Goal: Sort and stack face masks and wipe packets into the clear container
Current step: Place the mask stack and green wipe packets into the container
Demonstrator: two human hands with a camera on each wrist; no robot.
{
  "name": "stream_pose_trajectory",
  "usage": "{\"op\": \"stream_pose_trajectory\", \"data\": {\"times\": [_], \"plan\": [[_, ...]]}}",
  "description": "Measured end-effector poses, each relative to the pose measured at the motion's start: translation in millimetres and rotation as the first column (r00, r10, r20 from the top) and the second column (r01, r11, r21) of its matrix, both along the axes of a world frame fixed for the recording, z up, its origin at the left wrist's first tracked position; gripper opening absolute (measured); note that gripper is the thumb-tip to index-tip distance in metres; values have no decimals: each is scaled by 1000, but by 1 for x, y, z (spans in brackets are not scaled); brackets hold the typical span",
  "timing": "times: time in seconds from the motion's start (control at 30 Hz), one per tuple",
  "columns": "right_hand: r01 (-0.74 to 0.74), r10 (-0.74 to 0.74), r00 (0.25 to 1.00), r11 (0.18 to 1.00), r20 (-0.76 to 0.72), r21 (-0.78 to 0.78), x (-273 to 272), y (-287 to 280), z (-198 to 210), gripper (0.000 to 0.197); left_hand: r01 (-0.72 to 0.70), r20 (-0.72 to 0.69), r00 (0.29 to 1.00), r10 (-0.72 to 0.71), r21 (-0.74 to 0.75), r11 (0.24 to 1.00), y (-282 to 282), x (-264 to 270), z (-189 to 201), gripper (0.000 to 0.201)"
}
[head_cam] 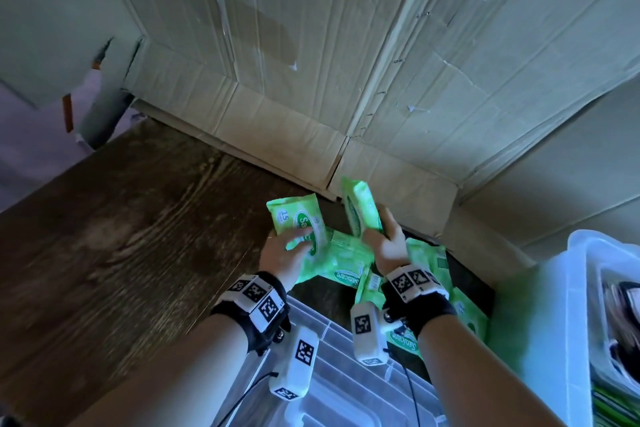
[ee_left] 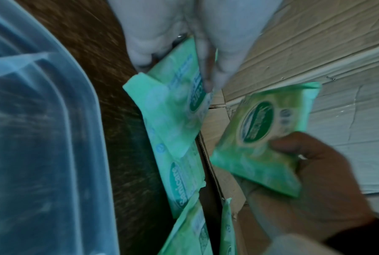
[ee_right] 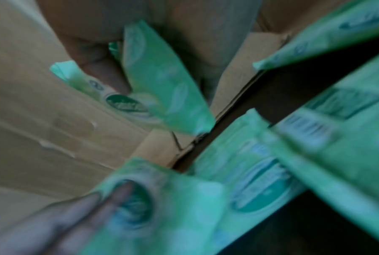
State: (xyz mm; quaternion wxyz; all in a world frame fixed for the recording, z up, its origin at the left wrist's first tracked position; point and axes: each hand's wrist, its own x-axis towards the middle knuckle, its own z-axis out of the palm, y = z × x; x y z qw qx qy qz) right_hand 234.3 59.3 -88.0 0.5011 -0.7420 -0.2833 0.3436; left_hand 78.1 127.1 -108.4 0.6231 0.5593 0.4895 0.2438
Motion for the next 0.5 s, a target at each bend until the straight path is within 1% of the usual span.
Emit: {"op": "stream_pose_trajectory", "data": {"times": [0.03,0.07,0.1,0.13,0.17,0.2,0.23,0.27,0.3,0.33,0.37,0.4,0.43,0.47,0.5], "plan": [[39,-20,975,996,-222,79,-7,2,6,50,2,9,1000,-2,-37,999,0,2,6,19],[80,-37,914,993,-405,90,-12,5,11,47,9,30,1000,-7,-66,998,-1,3,9,39],[83,-26,863,993,-504,90,-17,8,15,43,21,65,998,-14,-102,995,-1,5,11,55],[44,-4,869,997,-494,69,-18,12,15,34,23,95,995,-11,-128,991,-1,6,13,59],[-13,20,922,1000,-387,19,-19,15,15,24,23,145,989,1,-160,987,0,6,15,54],[-58,45,977,997,-211,-58,-18,18,12,23,4,179,983,31,-196,981,0,4,14,44],[-72,70,997,987,-15,-146,-15,19,6,28,-13,197,979,55,-211,977,1,3,14,34],[-79,118,980,970,161,-232,-11,19,2,33,-31,177,982,68,-205,978,3,0,12,28],[-115,226,924,934,308,-339,-8,18,-3,38,-45,173,982,79,-195,980,5,-2,10,26],[-188,397,834,857,383,-479,-7,16,-10,49,-62,176,980,95,-185,981,7,-5,8,27],[-263,576,733,731,362,-630,-7,12,-15,67,-92,188,974,127,-187,978,7,-7,9,31],[-302,697,650,602,302,-739,-9,9,-20,87,-124,201,966,162,-192,974,8,-9,9,38],[-307,763,587,519,271,-798,-11,8,-21,102,-148,238,951,196,-206,967,9,-11,10,50],[-285,781,559,495,277,-821,-13,9,-23,110,-164,277,935,221,-216,963,11,-12,8,66],[-257,772,557,510,306,-821,-12,10,-23,112,-166,314,921,232,-223,961,13,-14,6,83]]}}
